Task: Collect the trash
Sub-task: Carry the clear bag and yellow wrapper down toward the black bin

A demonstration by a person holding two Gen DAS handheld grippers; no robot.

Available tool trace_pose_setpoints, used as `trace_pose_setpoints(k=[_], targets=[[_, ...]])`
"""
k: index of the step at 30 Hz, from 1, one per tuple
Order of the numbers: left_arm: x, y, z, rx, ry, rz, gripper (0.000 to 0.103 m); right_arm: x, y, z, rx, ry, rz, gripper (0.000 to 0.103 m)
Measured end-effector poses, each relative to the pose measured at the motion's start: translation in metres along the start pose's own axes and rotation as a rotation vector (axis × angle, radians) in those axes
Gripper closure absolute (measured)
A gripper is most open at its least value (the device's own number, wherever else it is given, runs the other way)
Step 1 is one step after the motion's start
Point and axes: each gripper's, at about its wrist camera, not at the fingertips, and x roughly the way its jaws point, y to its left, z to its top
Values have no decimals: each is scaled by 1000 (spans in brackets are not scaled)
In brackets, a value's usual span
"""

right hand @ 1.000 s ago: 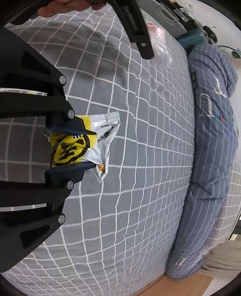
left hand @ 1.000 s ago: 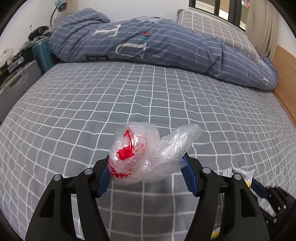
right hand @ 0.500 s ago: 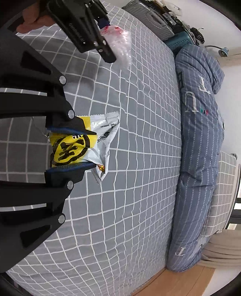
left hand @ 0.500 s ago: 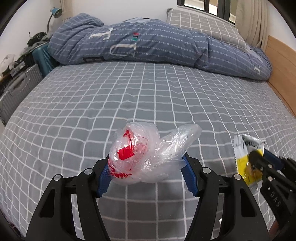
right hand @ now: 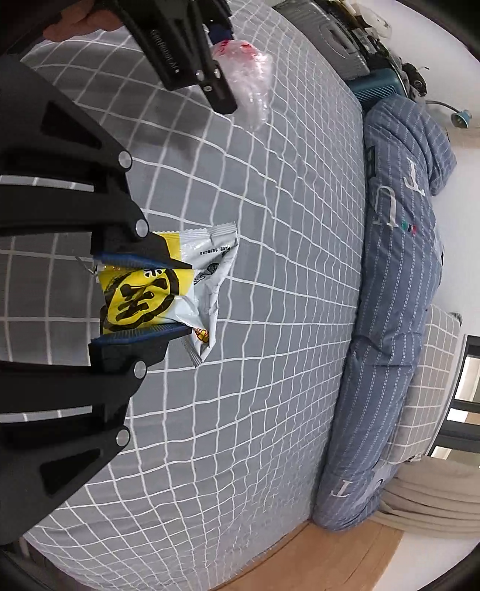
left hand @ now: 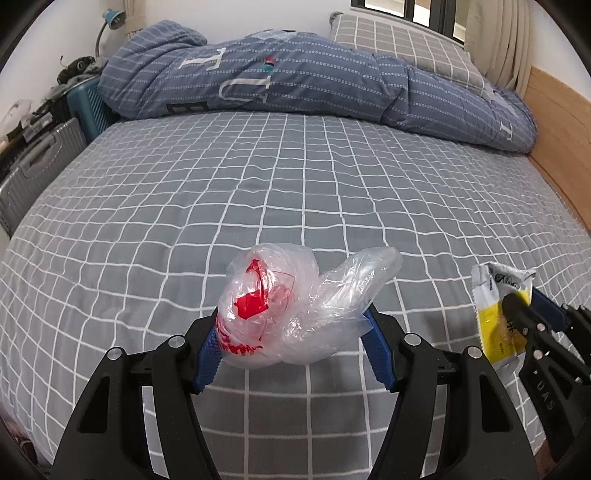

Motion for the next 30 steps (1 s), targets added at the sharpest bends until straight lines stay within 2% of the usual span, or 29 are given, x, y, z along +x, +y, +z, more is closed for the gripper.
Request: trace_pose_setpoints(k=[12, 22, 30], targets=[[-24, -3, -23, -6, 3, -12, 39, -23, -9, -19, 14, -2, 4, 77], [-36, -10, -54, 10, 29, -16, 39, -46, -16, -36, 23, -2, 5, 77], [-61, -10, -74, 5, 20, -32, 39, -70, -14, -51, 8, -18, 9, 77]])
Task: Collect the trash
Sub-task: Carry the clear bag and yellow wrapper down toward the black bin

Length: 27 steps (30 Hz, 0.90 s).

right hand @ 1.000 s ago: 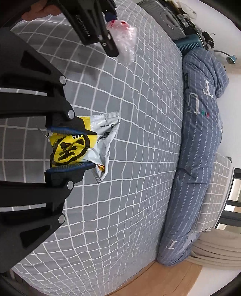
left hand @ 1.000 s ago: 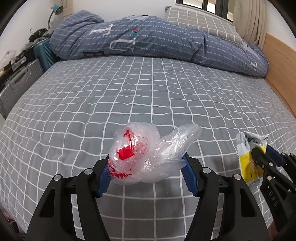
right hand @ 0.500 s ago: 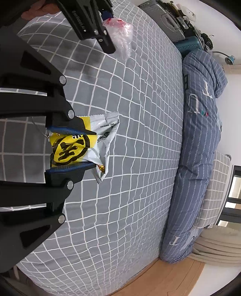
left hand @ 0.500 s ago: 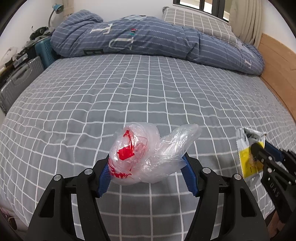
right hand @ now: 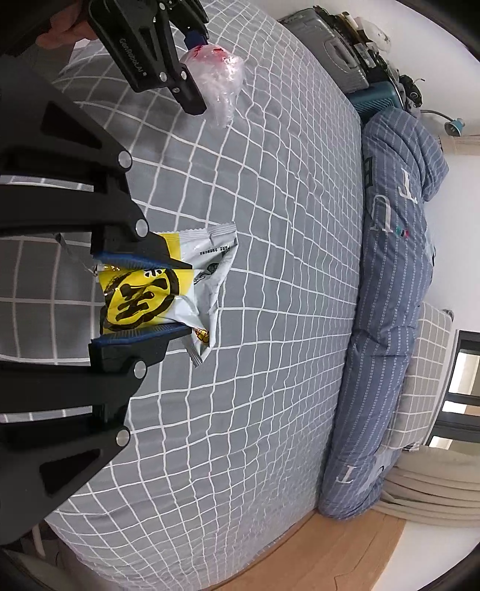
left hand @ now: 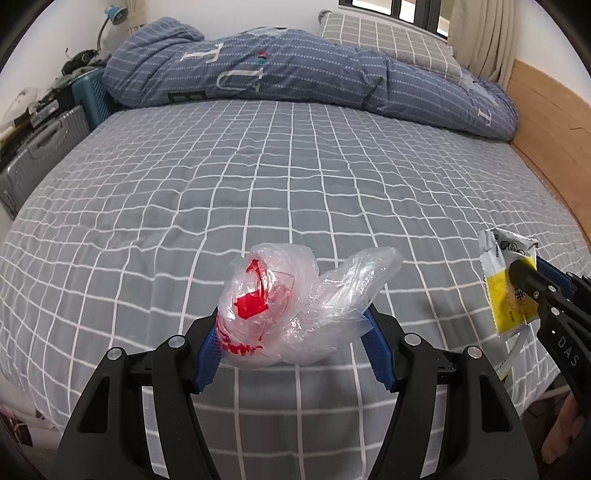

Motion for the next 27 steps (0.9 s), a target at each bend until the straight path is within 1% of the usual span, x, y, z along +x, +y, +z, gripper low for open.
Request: trace_pose_setpoints(k=[11, 18, 27], targets=[[-22, -3, -24, 7, -3, -7, 39, -20, 2, -15, -7, 2, 21, 76], [-34, -7, -38, 5, 2, -17, 39, -28, 3, -34, -18, 22, 31, 76], [-50, -16, -55, 22, 2, -28, 39, -41, 0, -52, -2, 29, 40, 76]])
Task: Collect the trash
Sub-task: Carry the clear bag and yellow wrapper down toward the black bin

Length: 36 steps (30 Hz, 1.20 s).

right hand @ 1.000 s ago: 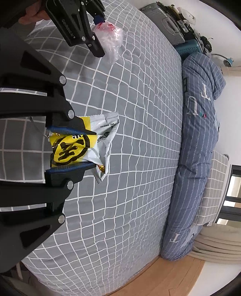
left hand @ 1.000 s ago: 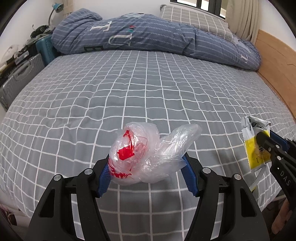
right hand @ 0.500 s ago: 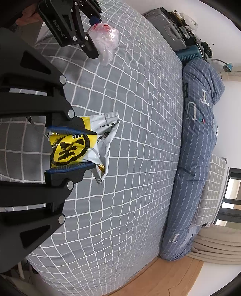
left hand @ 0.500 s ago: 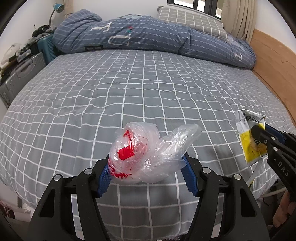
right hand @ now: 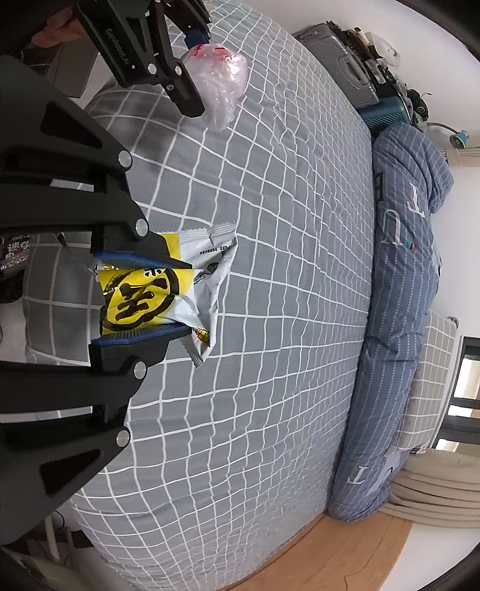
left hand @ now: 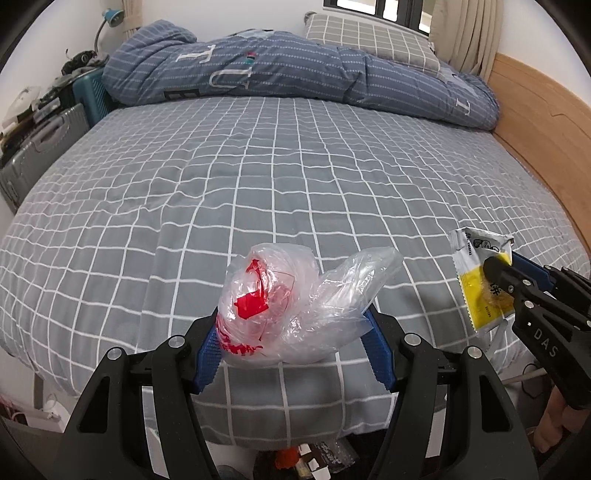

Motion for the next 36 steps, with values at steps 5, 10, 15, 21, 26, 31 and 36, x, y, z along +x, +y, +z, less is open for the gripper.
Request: trace_pose_setpoints(k=[5, 10, 15, 21, 26, 31, 36], targets=[[-12, -2, -10, -5, -5, -7, 39, -10, -1, -7, 8, -3, 19, 76], [-24, -7, -22, 0, -9, -21, 39, -26, 2, -18, 4, -21, 35, 76], [-33, -12, -35, 2, -5, -33, 39, -34, 8, -29, -9, -18, 46, 76], [-41, -13, -51, -6, 9, -41, 39, -42, 11, -41, -12, -10, 53, 76], [-43, -12, -64, -12, 29, -41, 39, -45, 13, -51, -13, 1, 57, 76], [-47, -9, -76, -24, 39, -40, 39, -50, 13, -59, -12, 6, 57, 76], [-51, -6, -84, -38, 48, -43, 39, -55, 12, -65, -7, 8, 61, 76]])
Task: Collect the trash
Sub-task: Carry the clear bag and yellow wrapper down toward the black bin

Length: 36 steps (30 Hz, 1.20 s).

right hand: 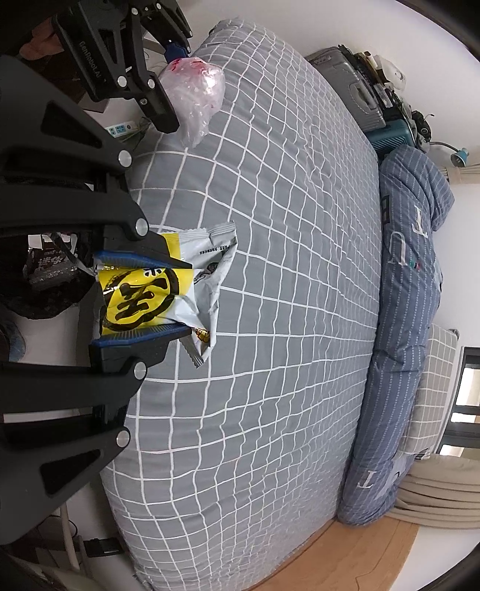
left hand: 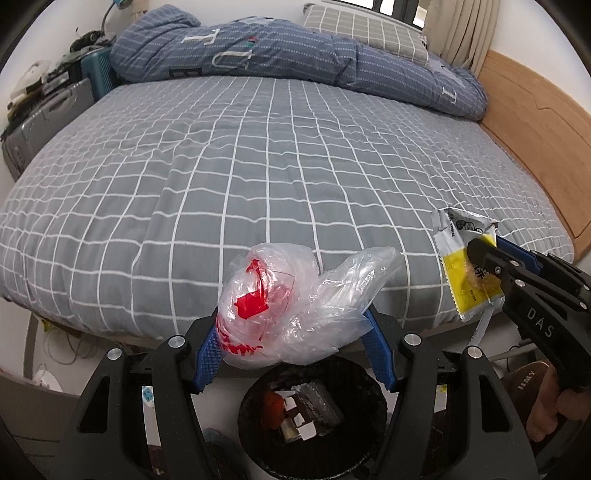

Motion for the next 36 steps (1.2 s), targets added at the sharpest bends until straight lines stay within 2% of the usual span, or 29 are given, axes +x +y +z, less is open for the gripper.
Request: trace_pose_setpoints(k=[10, 23, 31, 36], targets=[[-9, -2, -20, -20, 24, -11, 39, -15, 8, -15, -9, 0, 21, 76], [-22, 8, -55, -49, 78, 14, 39, -28, 11, -42, 10, 39, 21, 76], [-32, 16, -67, -58, 106, 40, 39, -29, 9, -67, 67, 136, 14, 76], [-19, 23, -80, -67, 137, 48, 39, -14, 12, -96, 97, 209, 20, 76]])
